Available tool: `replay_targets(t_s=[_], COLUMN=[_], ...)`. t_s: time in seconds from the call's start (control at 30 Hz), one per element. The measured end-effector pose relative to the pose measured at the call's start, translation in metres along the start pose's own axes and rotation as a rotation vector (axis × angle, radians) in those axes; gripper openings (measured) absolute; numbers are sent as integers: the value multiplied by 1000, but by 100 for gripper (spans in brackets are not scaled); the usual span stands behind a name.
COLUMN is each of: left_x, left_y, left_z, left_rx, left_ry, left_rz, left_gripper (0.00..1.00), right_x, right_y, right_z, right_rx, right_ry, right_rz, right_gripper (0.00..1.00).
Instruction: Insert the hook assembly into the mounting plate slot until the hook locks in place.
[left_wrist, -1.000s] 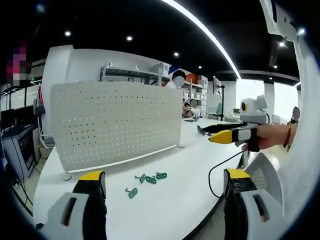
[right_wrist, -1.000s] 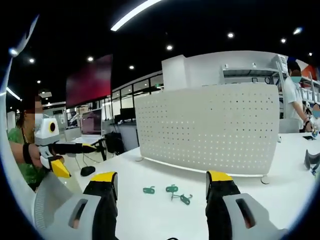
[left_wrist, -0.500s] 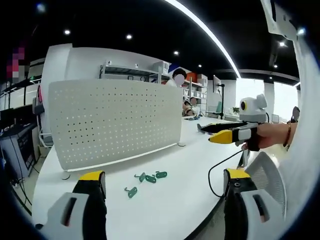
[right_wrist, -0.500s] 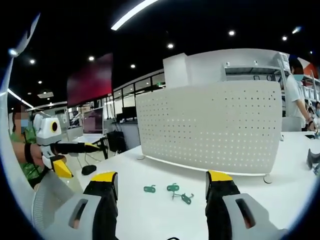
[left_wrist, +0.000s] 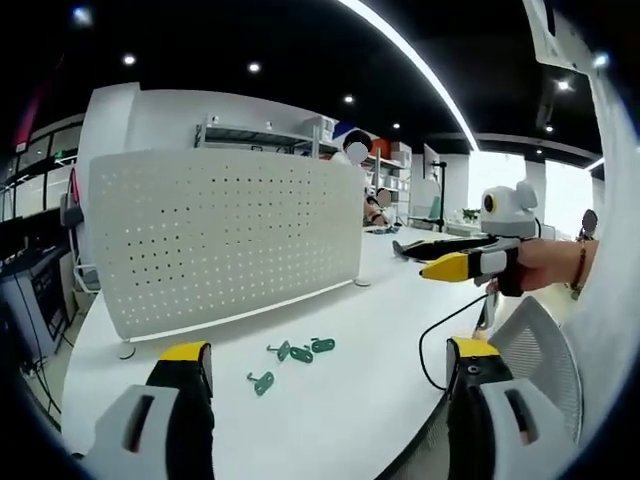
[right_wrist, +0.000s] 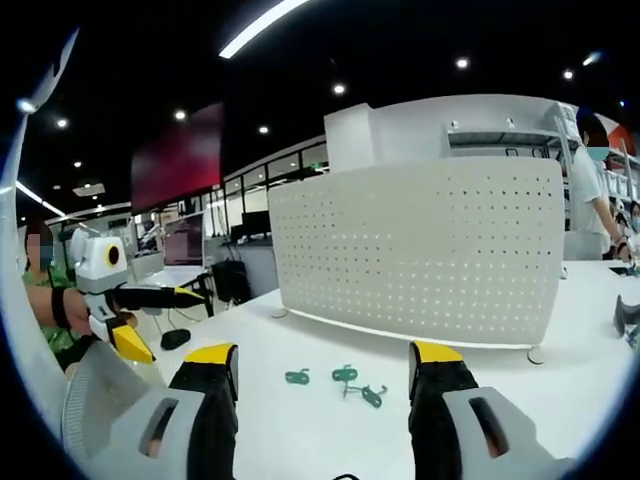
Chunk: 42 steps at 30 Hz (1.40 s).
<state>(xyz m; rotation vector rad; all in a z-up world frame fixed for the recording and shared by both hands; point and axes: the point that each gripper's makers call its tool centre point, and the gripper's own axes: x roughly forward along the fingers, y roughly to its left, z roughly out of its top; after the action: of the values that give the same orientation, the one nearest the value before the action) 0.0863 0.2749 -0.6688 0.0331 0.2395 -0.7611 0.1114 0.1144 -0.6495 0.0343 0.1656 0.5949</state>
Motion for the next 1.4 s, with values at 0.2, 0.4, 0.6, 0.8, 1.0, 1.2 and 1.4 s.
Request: replay_targets(t_s=[0.2, 0.4, 0.6, 0.8, 1.0, 1.2, 1.4], left_x=[7, 13, 18, 21, 29, 39, 47], left_y=[-2, -2, -3, 0, -6, -11, -15], left_z=[-5, -11, -14, -16, -19, -24, -25], left_rx=[-3, -12, -12, -31, -39, -39, -58], left_ry=[20, 42, 54, 53, 69, 90, 90], left_rz=[-15, -29, -47, -39, -51, -74, -94], left_gripper=[98, 98, 97, 96, 94, 90, 87], right_x=[-4, -8, -7, -7, -8, -8, -9], right_y=[-1, -3, -4, -3, -2, -3, -5], right_z=[-5, -9, -12, -12, -14, -14, -15], right_rx=[3, 9, 7, 3, 7, 15, 23], right_ry=[16, 28, 37, 42, 45, 47, 44], right_rz=[-7, -16, -22, -21, -26, -30, -39], right_gripper=[70, 69, 68, 68, 68, 67, 67])
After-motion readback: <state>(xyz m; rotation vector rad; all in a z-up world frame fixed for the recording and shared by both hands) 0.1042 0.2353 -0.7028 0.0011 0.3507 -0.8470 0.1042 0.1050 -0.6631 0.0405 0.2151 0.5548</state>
